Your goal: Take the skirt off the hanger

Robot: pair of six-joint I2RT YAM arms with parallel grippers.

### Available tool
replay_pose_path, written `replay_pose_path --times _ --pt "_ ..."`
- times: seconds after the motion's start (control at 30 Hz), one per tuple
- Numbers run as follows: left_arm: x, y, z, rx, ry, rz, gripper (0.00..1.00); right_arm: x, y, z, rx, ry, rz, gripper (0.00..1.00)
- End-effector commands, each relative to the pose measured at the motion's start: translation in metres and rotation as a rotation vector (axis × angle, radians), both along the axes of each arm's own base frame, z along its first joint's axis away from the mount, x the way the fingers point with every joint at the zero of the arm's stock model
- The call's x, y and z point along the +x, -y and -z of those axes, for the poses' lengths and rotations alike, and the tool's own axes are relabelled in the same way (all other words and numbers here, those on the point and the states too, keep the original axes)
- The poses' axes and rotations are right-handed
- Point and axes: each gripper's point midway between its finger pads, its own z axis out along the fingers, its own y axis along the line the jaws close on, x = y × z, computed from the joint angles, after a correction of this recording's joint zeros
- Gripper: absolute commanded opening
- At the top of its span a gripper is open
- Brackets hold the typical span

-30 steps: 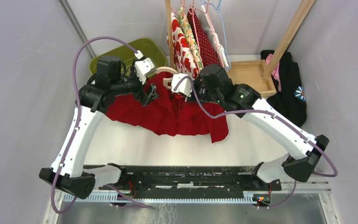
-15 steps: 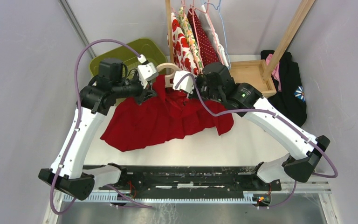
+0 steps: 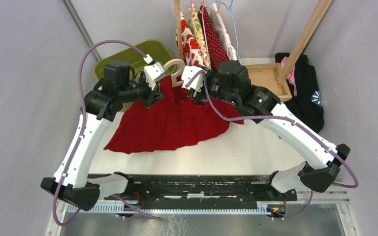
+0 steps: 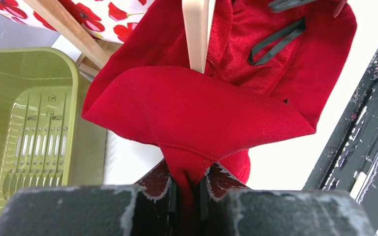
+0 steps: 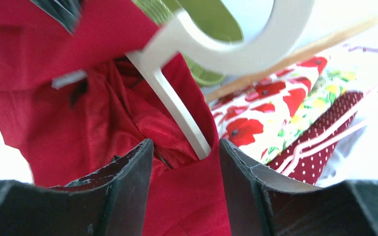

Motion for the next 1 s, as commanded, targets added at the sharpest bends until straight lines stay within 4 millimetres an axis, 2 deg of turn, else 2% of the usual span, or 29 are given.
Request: replay_pose_path --times 0.0,0.1,0.2,0.33,0.5,0.67,0.87,0.97 --pt "0.014 -0.001 -0.053 -0.073 0.191 -0.037 0.03 -0.035 -0.015 -0.058 0.118 0.069 -0.177 0.58" --pt "0.013 -0.003 -0.053 -0.046 0.211 -0.018 0.03 -0.053 -0.02 -0.049 0.093 0.038 -0.262 0.56" --pt "0.008 0.0 -0.052 -0.022 0.218 0.037 0.03 -0.062 -0.023 -0.039 0.058 0.039 -0.312 0.56" --pt "-0.007 0.007 -0.056 -0.027 0.222 0.124 0.03 -0.058 -0.025 -0.023 -0.004 0.047 -0.324 0.55" --pt "-0.026 0.009 -0.06 -0.017 0.246 0.21 0.03 -0.051 -0.032 -0.019 -0.011 0.055 -0.322 0.54" --pt "-0.048 0.011 -0.052 -0.005 0.248 0.304 0.03 -0.049 -0.035 -0.024 -0.004 0.059 -0.312 0.54" --pt "-0.059 0.009 -0.034 0.021 0.252 0.333 0.03 -0.049 -0.029 -0.02 -0.025 0.06 -0.288 0.54" --pt "-0.063 0.008 -0.033 0.021 0.257 0.335 0.03 -0.049 -0.03 -0.016 -0.027 0.051 -0.289 0.53"
